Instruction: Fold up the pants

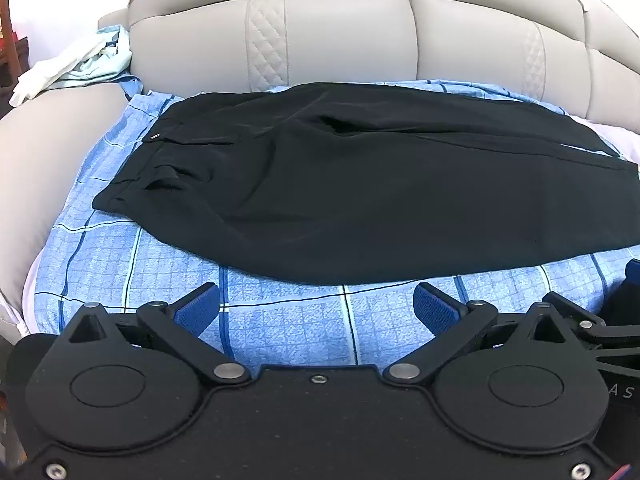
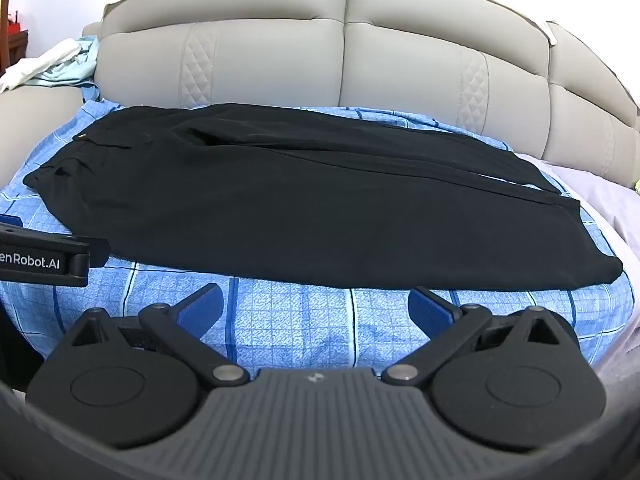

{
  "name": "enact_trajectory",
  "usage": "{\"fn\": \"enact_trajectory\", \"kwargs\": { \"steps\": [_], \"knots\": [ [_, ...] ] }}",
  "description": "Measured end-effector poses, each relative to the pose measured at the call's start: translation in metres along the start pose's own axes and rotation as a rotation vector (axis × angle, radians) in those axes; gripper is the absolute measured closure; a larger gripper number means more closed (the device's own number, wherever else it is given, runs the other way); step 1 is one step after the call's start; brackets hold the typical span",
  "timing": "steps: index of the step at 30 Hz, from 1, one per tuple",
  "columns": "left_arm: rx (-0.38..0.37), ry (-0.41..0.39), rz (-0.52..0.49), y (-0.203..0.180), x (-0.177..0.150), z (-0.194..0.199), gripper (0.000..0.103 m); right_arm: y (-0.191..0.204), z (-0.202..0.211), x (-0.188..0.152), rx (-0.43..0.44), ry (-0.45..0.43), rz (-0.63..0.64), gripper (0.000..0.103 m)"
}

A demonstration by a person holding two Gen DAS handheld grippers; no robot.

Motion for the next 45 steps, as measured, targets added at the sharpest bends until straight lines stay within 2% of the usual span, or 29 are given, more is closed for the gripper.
{"fn": "enact_trajectory", "kwargs": {
  "steps": [45],
  "knots": [
    [0.026,0.001,-0.007,0.0042,0.001,-0.0003,0.0,0.0035,-0.0052,-0.0013,-0.011,0.012,0.014,0.0]
  ]
}}
Point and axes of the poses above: each gripper's, at about its wrist camera, not at the fingertips, and z roughly against the way its jaws point, y to its left, x to its top, the point moved 8 cm from there along -z, roughly the way its jaws point, and after that the axes turned 5 degrees about x, right-handed, at the moved point
